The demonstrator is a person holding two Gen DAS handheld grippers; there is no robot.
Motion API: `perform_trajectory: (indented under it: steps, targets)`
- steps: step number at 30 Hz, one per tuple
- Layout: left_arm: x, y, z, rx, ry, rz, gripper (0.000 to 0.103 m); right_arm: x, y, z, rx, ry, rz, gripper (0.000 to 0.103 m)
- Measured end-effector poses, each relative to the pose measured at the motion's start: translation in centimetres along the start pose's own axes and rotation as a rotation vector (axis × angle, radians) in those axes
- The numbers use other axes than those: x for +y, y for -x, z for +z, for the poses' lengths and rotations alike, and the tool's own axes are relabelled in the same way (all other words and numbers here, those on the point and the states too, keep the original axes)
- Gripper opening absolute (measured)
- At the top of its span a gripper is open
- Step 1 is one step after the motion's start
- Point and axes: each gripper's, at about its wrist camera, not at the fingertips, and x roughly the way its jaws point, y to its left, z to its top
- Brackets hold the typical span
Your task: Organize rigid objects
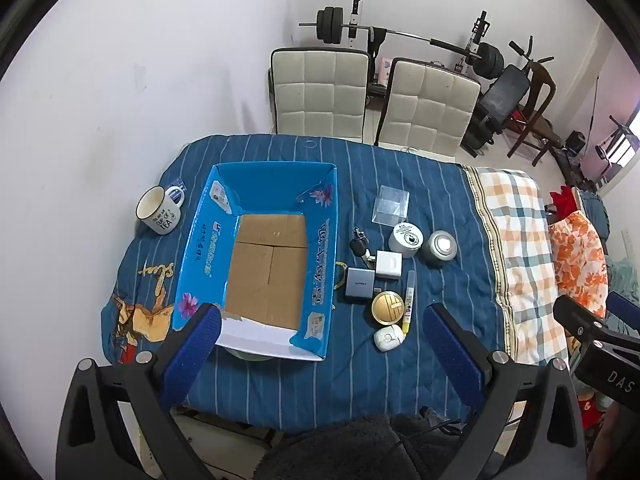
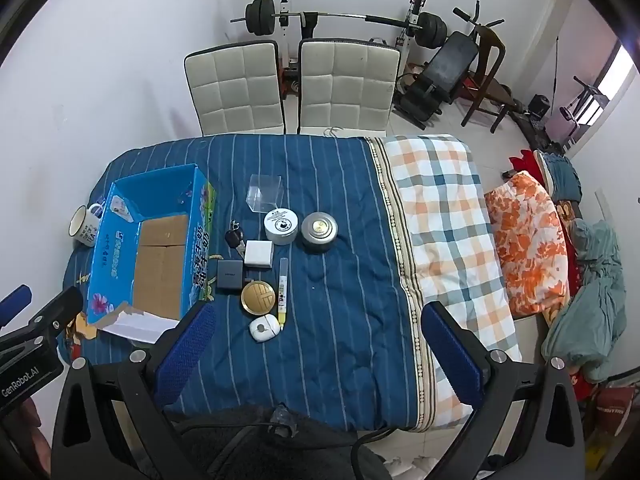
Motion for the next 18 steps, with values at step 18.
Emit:
perform_trajectory:
  steps: [18]
  targets:
    - [0.5,-0.18,0.49,-0.004,0.003,-0.004,0.103,-0.03,0.06,0.39,0.0,0.0,0.013,0.103]
